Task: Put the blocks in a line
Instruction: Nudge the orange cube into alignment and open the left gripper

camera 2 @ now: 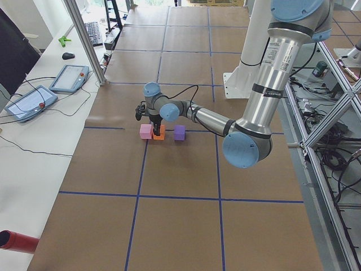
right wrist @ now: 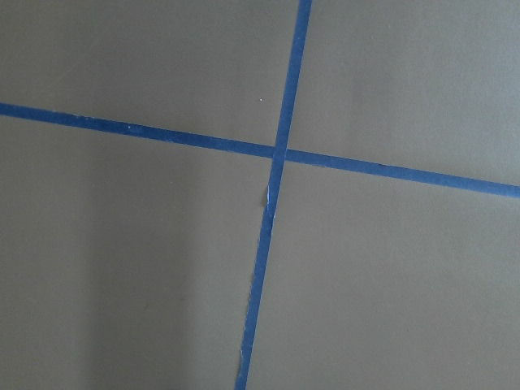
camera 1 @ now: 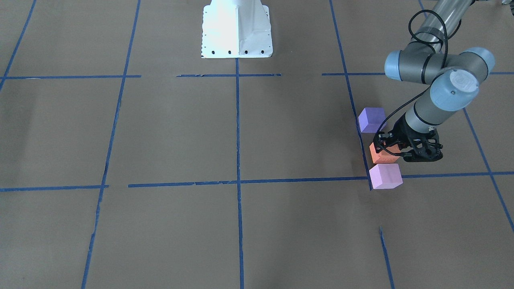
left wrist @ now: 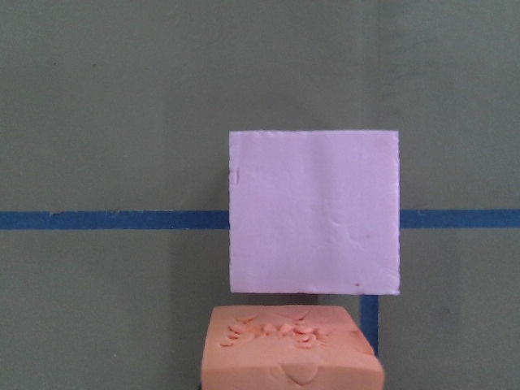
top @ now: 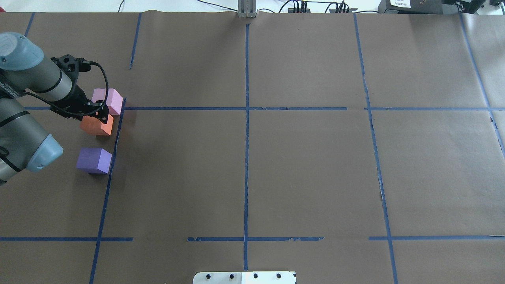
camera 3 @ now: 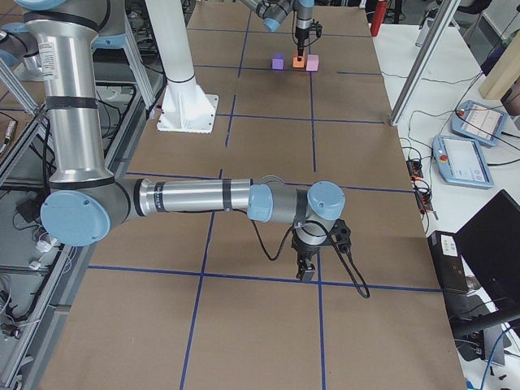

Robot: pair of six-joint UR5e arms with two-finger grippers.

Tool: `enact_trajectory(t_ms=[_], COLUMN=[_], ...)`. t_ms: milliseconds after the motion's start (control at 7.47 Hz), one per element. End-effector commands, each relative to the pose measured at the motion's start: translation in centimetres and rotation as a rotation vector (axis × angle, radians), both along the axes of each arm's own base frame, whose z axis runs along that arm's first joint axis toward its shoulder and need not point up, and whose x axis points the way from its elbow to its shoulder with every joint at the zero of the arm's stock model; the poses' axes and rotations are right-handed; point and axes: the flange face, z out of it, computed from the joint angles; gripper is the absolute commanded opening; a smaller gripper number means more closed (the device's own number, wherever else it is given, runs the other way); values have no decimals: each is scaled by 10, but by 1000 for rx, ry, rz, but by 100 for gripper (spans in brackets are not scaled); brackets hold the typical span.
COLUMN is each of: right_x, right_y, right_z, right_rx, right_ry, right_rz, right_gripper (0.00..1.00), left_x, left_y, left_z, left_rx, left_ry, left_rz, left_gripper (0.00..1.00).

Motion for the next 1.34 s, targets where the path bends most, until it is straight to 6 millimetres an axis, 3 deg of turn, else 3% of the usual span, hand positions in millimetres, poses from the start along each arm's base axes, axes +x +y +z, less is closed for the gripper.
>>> enact_trajectory(t_ms=[0,1205], right_x=[0,0], right_y=[0,0], right_z=[0,0], right_rx=[0,0], right_ry=[0,0], right_rz=[0,0], right_gripper=[100,100], left_x=[3,14], left_y=[-1,4], left_z=[3,2], left_rx=[-4,-1], left_ry=[-1,1], left_rz=[2,24], left_gripper=[63,69])
